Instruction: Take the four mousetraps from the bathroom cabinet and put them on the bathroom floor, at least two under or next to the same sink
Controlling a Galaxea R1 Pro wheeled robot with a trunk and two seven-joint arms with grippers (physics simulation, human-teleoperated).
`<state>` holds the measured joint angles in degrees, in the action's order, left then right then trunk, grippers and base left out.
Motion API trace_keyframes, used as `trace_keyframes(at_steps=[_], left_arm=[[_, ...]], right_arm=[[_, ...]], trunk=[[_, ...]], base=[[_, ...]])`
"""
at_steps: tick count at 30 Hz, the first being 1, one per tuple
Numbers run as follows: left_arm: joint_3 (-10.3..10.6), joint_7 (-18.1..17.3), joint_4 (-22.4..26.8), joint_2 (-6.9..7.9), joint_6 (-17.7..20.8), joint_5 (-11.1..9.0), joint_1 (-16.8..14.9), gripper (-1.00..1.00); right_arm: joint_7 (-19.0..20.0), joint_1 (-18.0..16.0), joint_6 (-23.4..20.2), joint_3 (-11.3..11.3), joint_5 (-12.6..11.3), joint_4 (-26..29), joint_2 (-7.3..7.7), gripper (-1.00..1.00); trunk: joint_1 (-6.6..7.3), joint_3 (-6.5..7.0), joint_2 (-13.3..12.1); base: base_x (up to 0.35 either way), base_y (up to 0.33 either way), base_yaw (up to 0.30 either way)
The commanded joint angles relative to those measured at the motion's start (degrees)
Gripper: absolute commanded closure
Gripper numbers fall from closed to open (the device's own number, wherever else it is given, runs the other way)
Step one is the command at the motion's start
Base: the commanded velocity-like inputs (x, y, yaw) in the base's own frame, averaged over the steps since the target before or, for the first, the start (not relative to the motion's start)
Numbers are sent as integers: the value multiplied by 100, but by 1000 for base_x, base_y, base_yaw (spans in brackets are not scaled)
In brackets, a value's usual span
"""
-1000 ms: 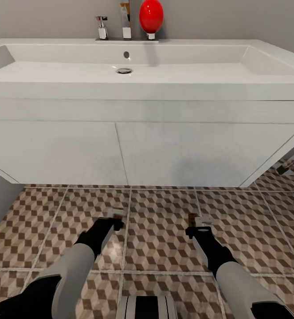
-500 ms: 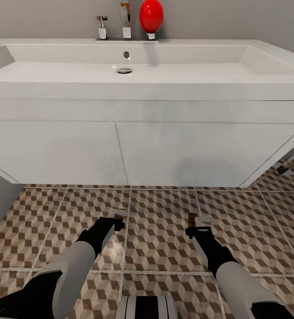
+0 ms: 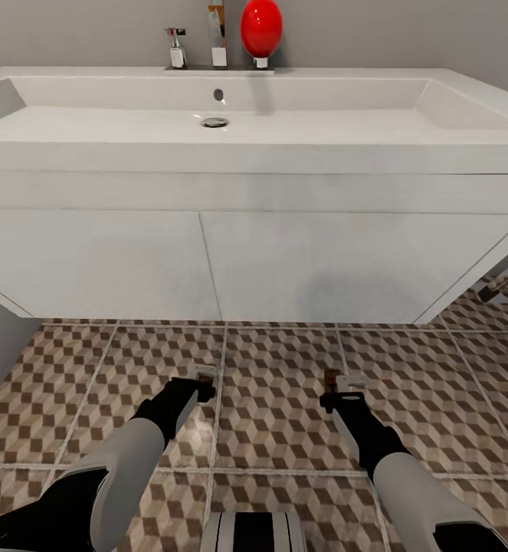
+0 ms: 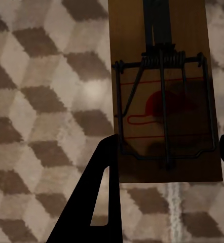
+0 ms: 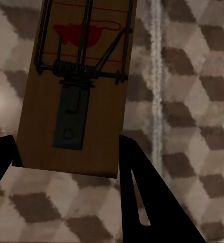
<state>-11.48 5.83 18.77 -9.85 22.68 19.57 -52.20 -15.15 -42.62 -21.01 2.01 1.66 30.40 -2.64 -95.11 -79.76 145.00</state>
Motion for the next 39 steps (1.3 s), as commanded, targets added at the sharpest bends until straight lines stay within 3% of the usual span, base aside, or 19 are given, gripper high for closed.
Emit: trace_keyframes(at_steps=[1,11,20,35,39], left_arm=[[-29,5,7,-6,16,29,-1,100],[-59,5,74,-2,-35,33,-1,100],[-79,125,80,-15,-408,15,-1,100],[-86,310,91,-15,-449,-4,-7,100],[-107,312,93,-15,-449,-94,-9,100]], right_arm=[[-15,-1,-91,19,-2,12,1,100],[-43,-1,-238,21,13,204,0,100],[-56,-1,-311,27,19,261,0,100],[-40,-1,-323,25,11,264,3,100],[-32,-1,-319,25,10,264,7,100]], trunk=[[1,-4,2],[1,-4,2],[1,-4,2],[1,-4,2],[-9,-93,7]], base=[[0,0,0],[0,0,0],[0,0,0],[0,0,0],[0,0,0]])
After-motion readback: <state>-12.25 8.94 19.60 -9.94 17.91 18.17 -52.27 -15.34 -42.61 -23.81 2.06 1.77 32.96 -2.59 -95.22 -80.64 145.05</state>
